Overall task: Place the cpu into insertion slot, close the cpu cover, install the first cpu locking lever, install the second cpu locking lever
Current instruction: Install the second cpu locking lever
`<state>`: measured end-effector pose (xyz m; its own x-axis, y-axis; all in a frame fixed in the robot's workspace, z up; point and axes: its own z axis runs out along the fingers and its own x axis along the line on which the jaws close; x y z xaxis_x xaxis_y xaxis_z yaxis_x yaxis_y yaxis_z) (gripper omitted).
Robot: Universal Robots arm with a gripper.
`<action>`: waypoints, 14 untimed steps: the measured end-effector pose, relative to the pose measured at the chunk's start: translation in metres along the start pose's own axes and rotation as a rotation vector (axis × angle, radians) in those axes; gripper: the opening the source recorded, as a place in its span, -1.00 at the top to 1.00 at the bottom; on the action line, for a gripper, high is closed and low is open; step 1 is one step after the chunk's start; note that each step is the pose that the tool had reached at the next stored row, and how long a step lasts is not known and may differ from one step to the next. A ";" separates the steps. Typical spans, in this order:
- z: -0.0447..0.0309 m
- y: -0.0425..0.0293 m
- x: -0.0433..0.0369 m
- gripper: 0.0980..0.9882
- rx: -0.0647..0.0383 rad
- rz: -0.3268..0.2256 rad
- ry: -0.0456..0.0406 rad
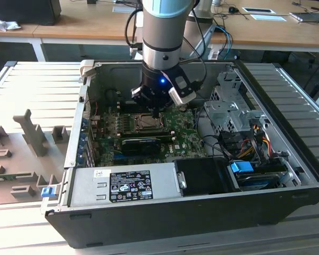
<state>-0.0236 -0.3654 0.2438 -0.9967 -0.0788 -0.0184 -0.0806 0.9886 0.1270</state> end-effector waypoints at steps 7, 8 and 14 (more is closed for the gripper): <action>0.0042 -0.0155 0.0026 0.98 -0.023 -0.001 -0.0005; 0.0046 -0.0168 0.0040 0.98 -0.025 -0.001 -0.0007; 0.0061 -0.0193 0.0212 0.98 -0.026 -0.001 -0.0008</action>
<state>-0.0431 -0.3854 0.2349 -0.9966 -0.0802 -0.0194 -0.0822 0.9848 0.1528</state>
